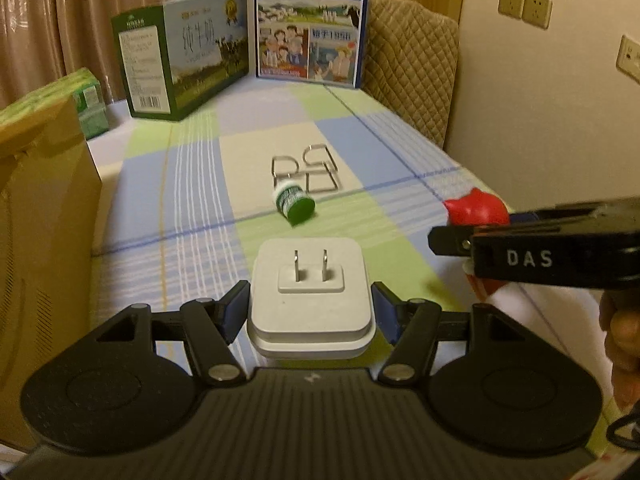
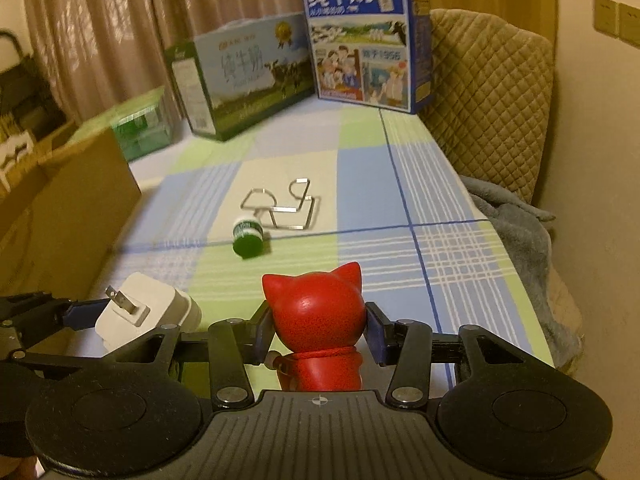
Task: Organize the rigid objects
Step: 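Lift the plug adapter and red cat figure and carry them toward the cardboard box, then lower the plug adapter into the box and open the left gripper while the right holds the cat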
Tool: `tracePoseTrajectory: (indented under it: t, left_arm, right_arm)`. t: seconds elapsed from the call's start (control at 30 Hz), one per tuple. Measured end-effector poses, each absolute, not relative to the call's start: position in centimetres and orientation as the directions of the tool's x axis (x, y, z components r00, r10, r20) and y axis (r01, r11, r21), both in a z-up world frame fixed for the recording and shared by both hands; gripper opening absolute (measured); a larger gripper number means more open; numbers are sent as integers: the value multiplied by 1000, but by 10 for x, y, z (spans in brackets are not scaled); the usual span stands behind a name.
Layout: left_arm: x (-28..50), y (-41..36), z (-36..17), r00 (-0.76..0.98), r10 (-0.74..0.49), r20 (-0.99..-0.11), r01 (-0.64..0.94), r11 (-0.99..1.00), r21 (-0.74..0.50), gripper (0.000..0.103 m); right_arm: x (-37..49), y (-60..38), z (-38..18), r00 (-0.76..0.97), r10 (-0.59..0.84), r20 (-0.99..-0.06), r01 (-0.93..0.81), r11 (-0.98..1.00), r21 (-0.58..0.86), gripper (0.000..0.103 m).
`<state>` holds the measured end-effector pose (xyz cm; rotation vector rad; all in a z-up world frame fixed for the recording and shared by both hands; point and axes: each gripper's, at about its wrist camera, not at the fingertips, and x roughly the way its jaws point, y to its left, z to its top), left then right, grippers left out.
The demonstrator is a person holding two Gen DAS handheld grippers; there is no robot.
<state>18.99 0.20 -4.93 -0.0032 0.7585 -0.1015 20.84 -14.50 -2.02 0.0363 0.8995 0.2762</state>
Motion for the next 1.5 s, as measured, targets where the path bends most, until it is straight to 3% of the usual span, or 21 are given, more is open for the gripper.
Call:
tracePoseTrajectory:
  t: [0.53,0.83,1.2,1.5]
  left_arm:
    - [136,40,44,799,-57,-599,87,996,20,60]
    - [103,102,82,813,18,-582,13,999,49,60]
    - [81,203,101,799,178,-574,-126,984,129,60]
    - [69,244,80,765,214,-608,-177,977,121,60]
  right_arm:
    - [164,-113,72,647,339,-683,-289,938,192,43]
    - [150,-59,99,619,433,-656,-383,895,229,43]
    - [159,29,103,539,553,-635,-498,818,290,43]
    - [162,90,91,478,599,-643,-554,773,309,43]
